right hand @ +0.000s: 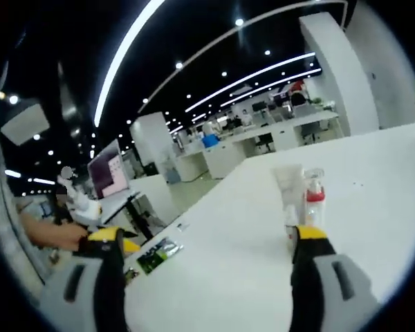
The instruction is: Arrange the skincare products in the storage area until every visible bottle or jar stands upright without overlapping.
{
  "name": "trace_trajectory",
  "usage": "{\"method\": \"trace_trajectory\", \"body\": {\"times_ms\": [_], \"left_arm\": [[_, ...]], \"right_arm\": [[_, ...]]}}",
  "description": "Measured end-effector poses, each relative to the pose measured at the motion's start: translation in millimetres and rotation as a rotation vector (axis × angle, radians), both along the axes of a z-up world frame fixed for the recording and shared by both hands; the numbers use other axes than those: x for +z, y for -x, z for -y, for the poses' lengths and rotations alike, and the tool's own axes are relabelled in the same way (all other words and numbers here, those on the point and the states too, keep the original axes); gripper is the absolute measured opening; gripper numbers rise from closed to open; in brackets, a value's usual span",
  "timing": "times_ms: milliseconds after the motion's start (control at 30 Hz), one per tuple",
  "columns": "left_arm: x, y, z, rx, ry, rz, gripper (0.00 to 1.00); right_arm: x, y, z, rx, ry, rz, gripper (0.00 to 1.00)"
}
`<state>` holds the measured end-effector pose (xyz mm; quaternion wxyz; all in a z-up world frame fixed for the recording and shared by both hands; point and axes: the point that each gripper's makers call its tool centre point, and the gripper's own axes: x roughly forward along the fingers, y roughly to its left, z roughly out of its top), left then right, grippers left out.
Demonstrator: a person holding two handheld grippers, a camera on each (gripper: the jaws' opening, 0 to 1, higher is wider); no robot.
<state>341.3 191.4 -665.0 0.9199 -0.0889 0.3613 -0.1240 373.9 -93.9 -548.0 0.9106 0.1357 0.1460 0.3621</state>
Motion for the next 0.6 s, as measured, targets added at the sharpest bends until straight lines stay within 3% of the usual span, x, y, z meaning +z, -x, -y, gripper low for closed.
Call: {"method": "trace_trajectory", "body": {"times_ms": [167, 233, 333, 400, 600], "left_arm": [[-3.4, -4.2, -6, 0.018, 0.014, 0.001, 0.93], [-11.2, -3.8, -5, 0.01, 0.019, -0.029, 0.94], [-24.4, -1.7, -4, -0.015, 0.011, -0.089, 1.0], [-35.3, -0.4, -7, -0.032, -0.018, -0.14, 0.99], [-42.0, -9.6, -21, -0.026, -0.08, -0.155, 0.91]], "right_arm": [[-2.0, 2, -4, 0.02, 0.011, -0.001, 0.99], [-10.2, 4, -6, 0.034, 0.008, -0.052, 0.99], [-10.2, 2, -4, 0.021, 0.008, -0.052, 0.99], [-9.4, 1, -2, 0.011, 0.005, -0.052, 0.99], [-15.6, 1, 4, -0.001, 0.02, -0.073, 0.99]]}}
